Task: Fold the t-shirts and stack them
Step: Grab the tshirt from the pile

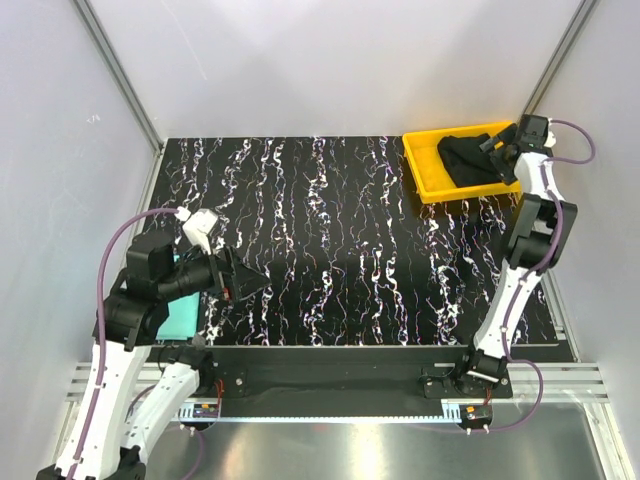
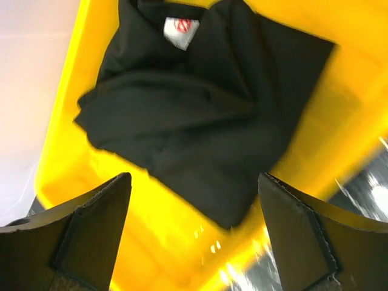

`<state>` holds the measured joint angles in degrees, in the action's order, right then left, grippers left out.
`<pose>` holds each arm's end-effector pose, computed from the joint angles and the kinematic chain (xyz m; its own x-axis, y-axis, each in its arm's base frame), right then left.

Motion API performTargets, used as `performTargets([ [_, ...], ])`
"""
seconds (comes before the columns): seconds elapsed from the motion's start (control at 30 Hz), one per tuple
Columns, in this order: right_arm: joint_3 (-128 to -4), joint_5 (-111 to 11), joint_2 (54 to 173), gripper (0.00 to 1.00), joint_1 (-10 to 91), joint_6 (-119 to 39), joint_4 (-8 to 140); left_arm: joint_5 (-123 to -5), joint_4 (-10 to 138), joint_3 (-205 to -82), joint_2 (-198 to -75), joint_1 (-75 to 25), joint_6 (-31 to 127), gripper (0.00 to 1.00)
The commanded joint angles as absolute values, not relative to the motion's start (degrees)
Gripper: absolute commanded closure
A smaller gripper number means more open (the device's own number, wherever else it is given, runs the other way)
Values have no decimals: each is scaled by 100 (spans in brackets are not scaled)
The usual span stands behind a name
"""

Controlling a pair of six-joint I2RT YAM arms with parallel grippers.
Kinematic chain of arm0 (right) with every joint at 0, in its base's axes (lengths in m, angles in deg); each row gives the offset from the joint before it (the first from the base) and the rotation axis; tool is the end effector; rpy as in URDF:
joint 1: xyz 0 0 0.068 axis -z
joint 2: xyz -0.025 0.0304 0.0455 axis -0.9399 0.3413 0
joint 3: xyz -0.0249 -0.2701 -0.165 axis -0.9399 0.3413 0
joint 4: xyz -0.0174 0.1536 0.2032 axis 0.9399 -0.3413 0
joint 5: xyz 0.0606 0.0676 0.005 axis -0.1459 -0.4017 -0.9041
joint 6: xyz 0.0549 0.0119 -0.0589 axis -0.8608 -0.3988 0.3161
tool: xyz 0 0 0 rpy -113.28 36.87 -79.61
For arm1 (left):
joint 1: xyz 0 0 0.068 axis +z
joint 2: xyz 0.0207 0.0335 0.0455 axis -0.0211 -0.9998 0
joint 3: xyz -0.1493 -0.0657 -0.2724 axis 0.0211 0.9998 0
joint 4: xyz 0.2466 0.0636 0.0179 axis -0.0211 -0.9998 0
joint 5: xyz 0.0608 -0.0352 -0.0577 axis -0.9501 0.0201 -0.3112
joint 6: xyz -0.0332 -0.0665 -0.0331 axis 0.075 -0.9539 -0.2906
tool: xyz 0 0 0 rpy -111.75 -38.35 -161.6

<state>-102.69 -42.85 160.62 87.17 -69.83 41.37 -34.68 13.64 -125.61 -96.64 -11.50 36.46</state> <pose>0.5413 -0.1661 0.2503 -0.3393 0.7300 -0.5933 0.6117 0.6504 0.4504 0.0742 -0.0608 0.3628 -0.7091 -0.1570 -0.6874 0.4521 0.6468 -0.6142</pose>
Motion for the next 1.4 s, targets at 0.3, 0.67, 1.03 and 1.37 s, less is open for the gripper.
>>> performTargets([
  [0.3, -12562, -4309, 17980, 5, 8657, -7065, 4626, -3775, 715, -12965, -9903, -1197, 4191, 5],
  [0.67, -14075, -4828, 18546, 100, 8639, -7601, 4407, -3616, 698, -13026, -9982, -1189, 3840, 9],
  [1.03, -14218, -5020, 15631, 100, 8280, -7777, 3467, -4670, 891, -13193, -10140, -1180, 2629, 1],
  [1.37, -12567, -5644, 13053, 100, 7041, -7012, 2112, -4363, 1058, -13202, -10782, -1320, 2645, 1],
])
